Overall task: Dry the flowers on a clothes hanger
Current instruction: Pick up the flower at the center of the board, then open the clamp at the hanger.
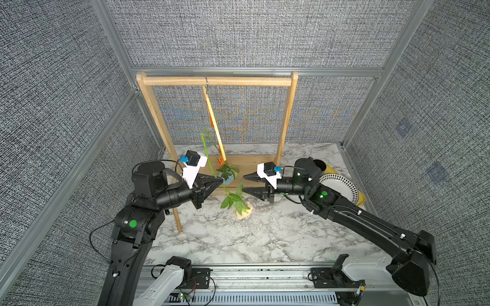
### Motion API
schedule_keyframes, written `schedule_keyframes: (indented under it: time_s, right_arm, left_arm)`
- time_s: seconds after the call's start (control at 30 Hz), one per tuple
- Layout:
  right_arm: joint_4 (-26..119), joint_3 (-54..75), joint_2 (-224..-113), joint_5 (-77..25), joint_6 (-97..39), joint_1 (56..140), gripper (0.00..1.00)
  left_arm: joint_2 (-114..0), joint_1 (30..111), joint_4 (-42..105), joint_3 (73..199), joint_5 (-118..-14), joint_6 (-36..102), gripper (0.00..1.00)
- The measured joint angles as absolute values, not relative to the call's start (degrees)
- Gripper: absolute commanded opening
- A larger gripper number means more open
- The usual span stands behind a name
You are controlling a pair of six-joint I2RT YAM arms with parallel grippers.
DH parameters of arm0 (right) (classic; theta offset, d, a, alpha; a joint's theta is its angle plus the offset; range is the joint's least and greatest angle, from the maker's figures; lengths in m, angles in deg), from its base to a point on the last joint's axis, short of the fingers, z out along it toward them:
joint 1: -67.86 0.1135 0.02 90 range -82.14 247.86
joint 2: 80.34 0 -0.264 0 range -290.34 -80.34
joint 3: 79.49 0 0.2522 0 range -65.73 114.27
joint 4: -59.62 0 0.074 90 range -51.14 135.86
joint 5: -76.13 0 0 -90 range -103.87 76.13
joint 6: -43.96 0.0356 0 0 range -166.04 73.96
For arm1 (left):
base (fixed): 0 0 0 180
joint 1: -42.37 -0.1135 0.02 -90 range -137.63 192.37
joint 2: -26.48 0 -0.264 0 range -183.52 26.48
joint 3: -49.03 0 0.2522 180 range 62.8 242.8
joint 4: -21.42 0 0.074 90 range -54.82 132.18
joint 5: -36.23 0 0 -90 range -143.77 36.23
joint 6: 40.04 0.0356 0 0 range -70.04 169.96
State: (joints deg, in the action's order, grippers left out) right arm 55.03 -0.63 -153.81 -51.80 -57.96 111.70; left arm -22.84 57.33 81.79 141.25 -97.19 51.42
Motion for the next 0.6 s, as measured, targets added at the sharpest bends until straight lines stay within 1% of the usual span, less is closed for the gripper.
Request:
schedule_keyframes:
  time_s: [0.17, 0.33, 0.47, 0.6]
  right_arm:
    - [52.52, 0.42, -154.14, -48.61, -60.11, 108.64, 0.48]
    - [52.56, 1.73, -156.74, -44.91, -60.94, 107.2, 0.54]
    - [53.68, 3.56, -160.02, -42.2, -60.92, 106.82, 0.56]
    - [56.34, 5.88, -164.04, -39.73, -60.92, 106.87, 0.56]
  left_arm:
    - [-24.0, 57.33, 92.81, 146.47, -91.71, 57.34, 0.02]
    - [-25.13, 57.33, 101.4, 148.99, -82.29, 60.07, 0.02]
    - [-25.24, 57.33, 102.95, 148.86, -72.89, 59.26, 0.02]
    - [-24.98, 57.26, 99.54, 146.04, -62.03, 53.16, 0.02]
